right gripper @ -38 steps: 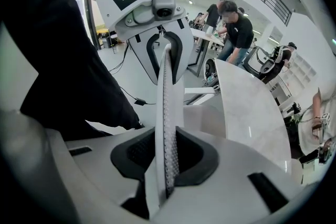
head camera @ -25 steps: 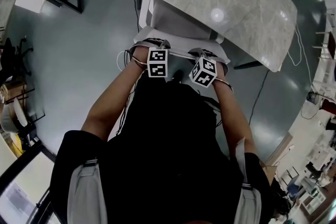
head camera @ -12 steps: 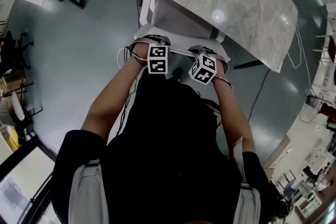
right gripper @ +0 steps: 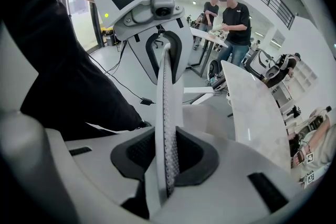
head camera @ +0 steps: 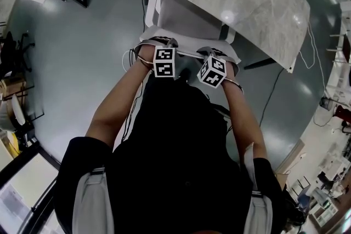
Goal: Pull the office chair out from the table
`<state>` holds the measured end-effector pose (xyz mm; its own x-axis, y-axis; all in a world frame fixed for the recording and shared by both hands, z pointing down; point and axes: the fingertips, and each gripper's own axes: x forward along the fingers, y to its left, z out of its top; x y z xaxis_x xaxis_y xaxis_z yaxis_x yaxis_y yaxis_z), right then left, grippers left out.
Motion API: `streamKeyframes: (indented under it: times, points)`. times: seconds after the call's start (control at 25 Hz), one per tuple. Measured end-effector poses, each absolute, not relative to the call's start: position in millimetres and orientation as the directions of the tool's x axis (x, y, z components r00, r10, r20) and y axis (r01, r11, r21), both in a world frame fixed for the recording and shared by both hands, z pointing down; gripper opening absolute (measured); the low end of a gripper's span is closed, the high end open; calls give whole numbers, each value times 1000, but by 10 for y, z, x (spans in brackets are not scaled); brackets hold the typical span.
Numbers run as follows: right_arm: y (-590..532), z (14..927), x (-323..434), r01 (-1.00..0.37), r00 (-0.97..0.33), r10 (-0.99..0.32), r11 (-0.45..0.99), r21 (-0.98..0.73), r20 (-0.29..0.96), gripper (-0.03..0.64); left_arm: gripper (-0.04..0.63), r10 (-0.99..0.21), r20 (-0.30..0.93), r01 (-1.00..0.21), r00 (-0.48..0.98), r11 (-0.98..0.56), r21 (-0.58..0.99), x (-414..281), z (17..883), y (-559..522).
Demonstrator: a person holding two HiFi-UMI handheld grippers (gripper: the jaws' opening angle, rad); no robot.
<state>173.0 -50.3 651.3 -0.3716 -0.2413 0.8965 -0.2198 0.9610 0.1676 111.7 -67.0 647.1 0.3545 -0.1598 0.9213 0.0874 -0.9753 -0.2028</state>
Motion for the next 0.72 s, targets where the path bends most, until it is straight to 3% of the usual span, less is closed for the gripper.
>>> streamKeyframes:
  times: [0.72]
  points:
    - [95, 6536, 1650, -254, -343, -256, 952, 174, 904, 89, 101, -159, 920, 110, 358, -971, -211, 1040, 6479, -102]
